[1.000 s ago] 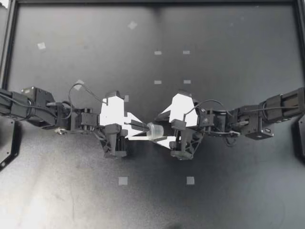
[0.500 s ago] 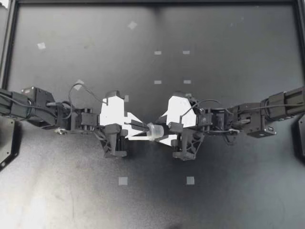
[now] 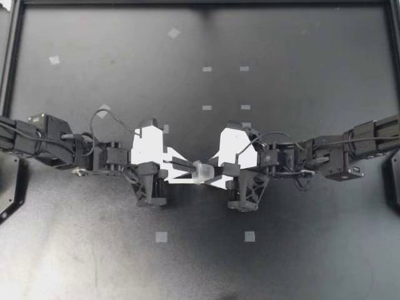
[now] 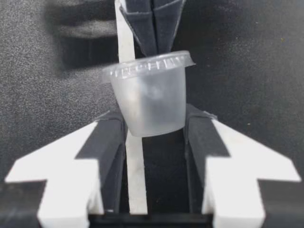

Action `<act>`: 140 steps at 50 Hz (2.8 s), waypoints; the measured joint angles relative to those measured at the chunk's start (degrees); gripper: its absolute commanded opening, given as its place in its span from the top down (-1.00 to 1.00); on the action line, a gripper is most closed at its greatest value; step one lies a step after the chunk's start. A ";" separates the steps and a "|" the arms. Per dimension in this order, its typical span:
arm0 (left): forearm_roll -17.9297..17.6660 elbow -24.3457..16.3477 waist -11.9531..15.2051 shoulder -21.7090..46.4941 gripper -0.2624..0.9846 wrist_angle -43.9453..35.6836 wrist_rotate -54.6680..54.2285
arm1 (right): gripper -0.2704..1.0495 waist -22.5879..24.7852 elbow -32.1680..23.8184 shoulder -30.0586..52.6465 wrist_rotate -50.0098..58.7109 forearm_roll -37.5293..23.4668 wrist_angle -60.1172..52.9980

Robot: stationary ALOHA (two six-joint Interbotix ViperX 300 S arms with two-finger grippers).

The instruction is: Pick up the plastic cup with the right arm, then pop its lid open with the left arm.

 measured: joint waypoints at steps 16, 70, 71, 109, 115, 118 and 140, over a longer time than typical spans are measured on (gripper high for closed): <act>0.00 3.78 0.00 -11.69 0.61 -2.29 -3.34 | 0.11 0.88 2.55 -4.83 0.26 -0.09 -2.02; 6.50 10.28 -0.09 -14.41 -0.25 -34.98 -76.64 | 0.11 0.88 10.20 -6.86 -6.24 -6.15 -52.73; 6.50 10.11 -0.09 -14.15 -0.25 -34.98 -76.73 | 0.11 0.88 10.11 -6.86 -6.24 -6.24 -52.73; 9.76 7.38 -0.18 -13.89 -0.25 -34.89 -76.55 | 0.12 0.35 9.84 -5.71 -2.46 -6.24 -44.56; 9.76 7.12 -0.44 -14.59 -0.25 -34.98 -76.38 | 0.12 0.18 11.51 -5.01 -0.70 -6.06 -43.59; 9.84 6.94 -0.70 -15.21 -0.25 -35.07 -76.20 | 0.12 0.09 11.95 -4.83 0.18 -6.06 -43.59; 9.93 8.53 -0.70 -16.00 -0.25 -35.07 -53.96 | 0.11 0.00 12.66 -8.26 1.93 -6.86 -43.59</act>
